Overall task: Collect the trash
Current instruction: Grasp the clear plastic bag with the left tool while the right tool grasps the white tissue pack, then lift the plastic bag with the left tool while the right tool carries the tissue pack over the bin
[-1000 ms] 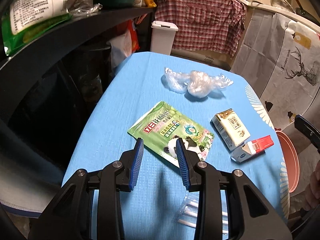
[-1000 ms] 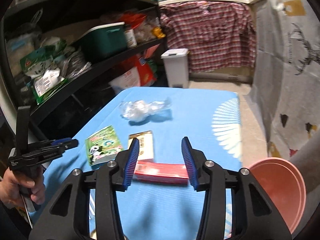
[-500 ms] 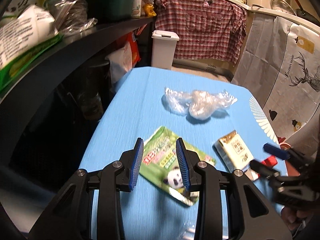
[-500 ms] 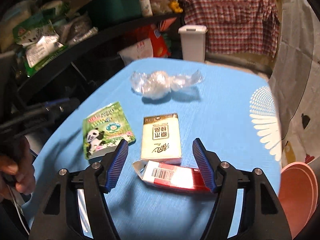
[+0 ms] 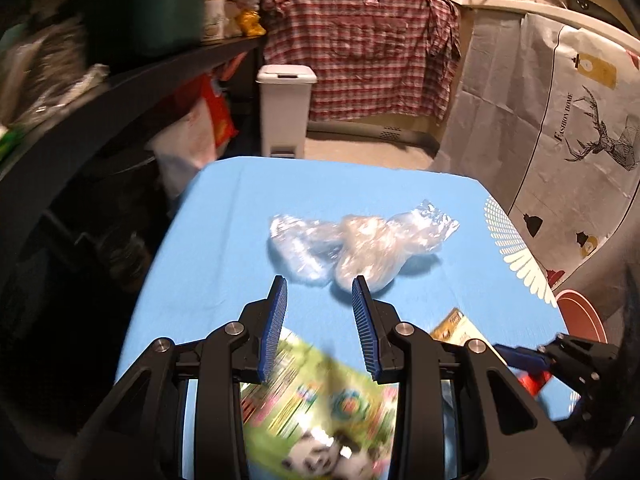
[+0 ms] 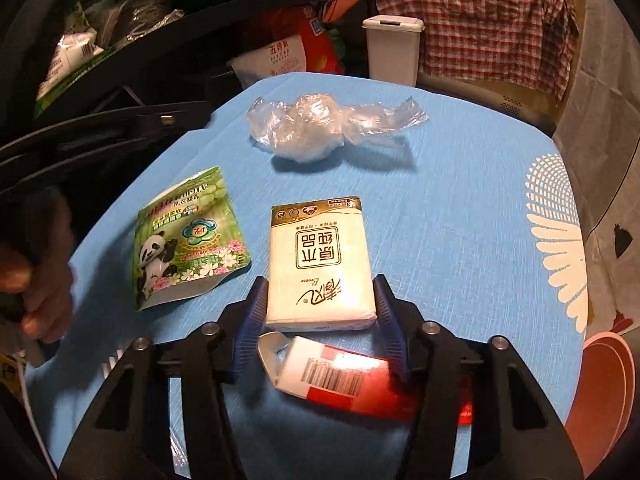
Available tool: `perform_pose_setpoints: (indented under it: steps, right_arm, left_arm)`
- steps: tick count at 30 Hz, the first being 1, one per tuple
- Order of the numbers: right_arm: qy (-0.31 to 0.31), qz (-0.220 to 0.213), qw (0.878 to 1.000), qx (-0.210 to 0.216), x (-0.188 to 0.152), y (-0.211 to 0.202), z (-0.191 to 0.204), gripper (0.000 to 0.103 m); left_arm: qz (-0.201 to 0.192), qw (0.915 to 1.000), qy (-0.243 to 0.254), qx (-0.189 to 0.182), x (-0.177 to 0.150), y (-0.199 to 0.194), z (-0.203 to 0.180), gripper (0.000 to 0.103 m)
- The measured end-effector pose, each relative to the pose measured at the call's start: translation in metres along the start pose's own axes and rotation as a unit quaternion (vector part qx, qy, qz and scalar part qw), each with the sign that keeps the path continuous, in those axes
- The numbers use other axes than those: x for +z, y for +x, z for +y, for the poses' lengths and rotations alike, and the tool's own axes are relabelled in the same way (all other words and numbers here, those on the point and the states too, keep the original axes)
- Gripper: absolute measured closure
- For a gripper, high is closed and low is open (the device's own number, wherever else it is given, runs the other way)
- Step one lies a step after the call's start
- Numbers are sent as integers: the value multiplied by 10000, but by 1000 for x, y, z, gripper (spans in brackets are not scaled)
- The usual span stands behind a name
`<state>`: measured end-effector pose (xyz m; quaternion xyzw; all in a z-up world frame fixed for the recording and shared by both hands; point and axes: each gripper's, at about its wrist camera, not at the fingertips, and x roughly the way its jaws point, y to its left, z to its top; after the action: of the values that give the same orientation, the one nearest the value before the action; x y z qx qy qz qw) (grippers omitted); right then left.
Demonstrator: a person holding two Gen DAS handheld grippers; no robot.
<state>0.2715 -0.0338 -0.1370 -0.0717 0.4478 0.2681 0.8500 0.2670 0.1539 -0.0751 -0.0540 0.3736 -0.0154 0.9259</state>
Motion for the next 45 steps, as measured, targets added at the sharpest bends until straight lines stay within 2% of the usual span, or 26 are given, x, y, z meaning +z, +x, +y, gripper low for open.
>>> perform_pose_setpoints:
  steps: [2, 5, 10, 15, 18, 19, 20, 23, 28, 34, 45]
  right_arm:
    - [81, -54, 10000, 5, 2, -3, -4, 50]
    - [269, -146, 9995, -1, 6, -7, -13, 50]
    - [493, -275, 9984, -48, 8, -15, -27, 51]
    - [564, -357, 9976, -160, 6, -22, -39, 51]
    - [645, -374, 9970, -224, 5, -24, -47, 51]
    - [668, -379, 9968, -243, 5, -25, -49, 51]
    - [673, -383, 9967, -256, 5, -26, -51, 51]
    - [680, -453, 9962, -308, 6, -32, -54, 51]
    - [667, -592, 9952, -406, 10, -50, -56, 51]
    - [672, -823, 9928, -547, 12, -78, -57, 51]
    - [874, -1471, 9818, -830, 5, -165, -57, 51]
  left_arm:
    - [44, 10000, 17, -48, 4, 13, -7, 58]
    - [127, 9998, 95, -84, 8, 29, -18, 51]
    - [245, 9996, 27, -132, 18, 49, -26, 47]
    - [408, 9990, -44, -153, 21, 66, -31, 47]
    - [510, 9987, 61, -20, 18, 72, -36, 47]
    - [543, 9985, 32, -2, 18, 73, -35, 49]
    - [557, 9984, -43, 2, 18, 73, -33, 54]
    - [504, 9987, -65, -21, 19, 69, -32, 59]
    - [338, 9994, -92, 37, 20, 50, -31, 60]
    - [134, 9998, -72, 89, 22, 10, -32, 60]
    - [-336, 9993, -158, -7, 19, -92, -57, 60]
